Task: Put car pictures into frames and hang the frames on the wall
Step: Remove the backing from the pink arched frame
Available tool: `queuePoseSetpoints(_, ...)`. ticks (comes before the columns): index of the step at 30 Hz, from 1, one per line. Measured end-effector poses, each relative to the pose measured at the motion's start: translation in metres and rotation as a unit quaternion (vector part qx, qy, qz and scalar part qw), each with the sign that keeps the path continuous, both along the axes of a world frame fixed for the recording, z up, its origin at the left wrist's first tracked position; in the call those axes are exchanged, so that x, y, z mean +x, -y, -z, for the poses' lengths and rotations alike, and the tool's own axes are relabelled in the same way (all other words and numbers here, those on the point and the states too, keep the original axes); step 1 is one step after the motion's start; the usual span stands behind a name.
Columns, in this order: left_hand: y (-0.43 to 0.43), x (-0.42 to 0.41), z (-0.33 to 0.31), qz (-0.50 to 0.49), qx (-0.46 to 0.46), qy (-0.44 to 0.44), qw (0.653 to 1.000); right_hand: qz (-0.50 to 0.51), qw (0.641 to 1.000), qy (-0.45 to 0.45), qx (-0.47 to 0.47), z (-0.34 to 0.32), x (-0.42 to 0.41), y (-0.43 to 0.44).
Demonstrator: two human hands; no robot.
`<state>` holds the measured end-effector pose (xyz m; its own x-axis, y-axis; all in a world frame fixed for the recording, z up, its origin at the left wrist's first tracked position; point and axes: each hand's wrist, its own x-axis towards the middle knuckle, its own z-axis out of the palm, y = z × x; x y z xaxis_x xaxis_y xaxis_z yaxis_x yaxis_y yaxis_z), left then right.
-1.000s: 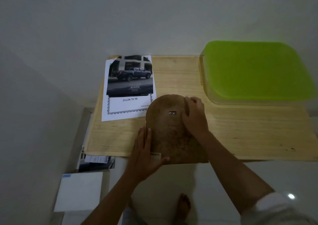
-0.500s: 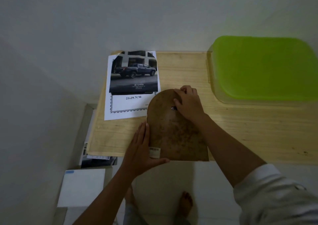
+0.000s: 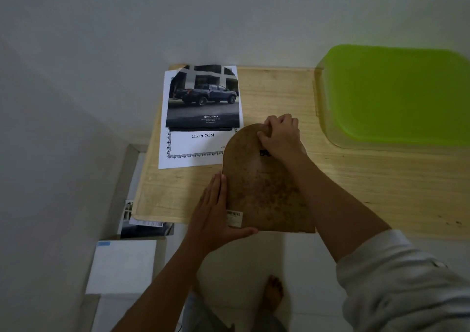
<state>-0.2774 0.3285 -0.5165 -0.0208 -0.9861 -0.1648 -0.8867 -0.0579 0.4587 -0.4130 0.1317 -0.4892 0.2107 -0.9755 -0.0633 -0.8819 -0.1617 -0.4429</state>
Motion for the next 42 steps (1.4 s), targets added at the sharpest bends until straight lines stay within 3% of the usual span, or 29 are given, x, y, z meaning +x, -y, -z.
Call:
queuePoseSetpoints(16,-0.001,0.001,0.003,0.004,0.004,-0.002,1.000,-0.040,0.998,0.047,-0.006,-0.009,-0.011,0.005)
queuePoseSetpoints(24,-0.002,0.001,0.006,-0.003,0.001,-0.019,1.000,-0.039,0.993,0.066,0.086,-0.023,-0.025,0.005)
queuePoseSetpoints(30,-0.001,-0.001,0.007,-0.003,0.001,-0.012,1.000,0.025,0.988,0.127,0.089,-0.019,-0.055,-0.004)
queuePoseSetpoints(37,0.000,0.008,0.009,-0.026,0.003,0.001,1.000,0.061,0.980,0.134,0.136,-0.001,-0.073,-0.034)
queuePoseSetpoints(39,-0.001,0.013,0.012,-0.039,0.010,-0.012,0.999,0.106,0.976,0.132,0.135,0.002,-0.077,-0.055)
queuePoseSetpoints(41,-0.012,-0.012,-0.006,0.051,0.002,-0.017,0.999,0.251,0.952,0.148,0.090,-0.016,-0.121,-0.118)
queuePoseSetpoints(42,-0.014,-0.009,-0.002,0.042,0.008,-0.022,0.999,0.263,0.946,0.163,0.092,-0.010,-0.119,-0.128)
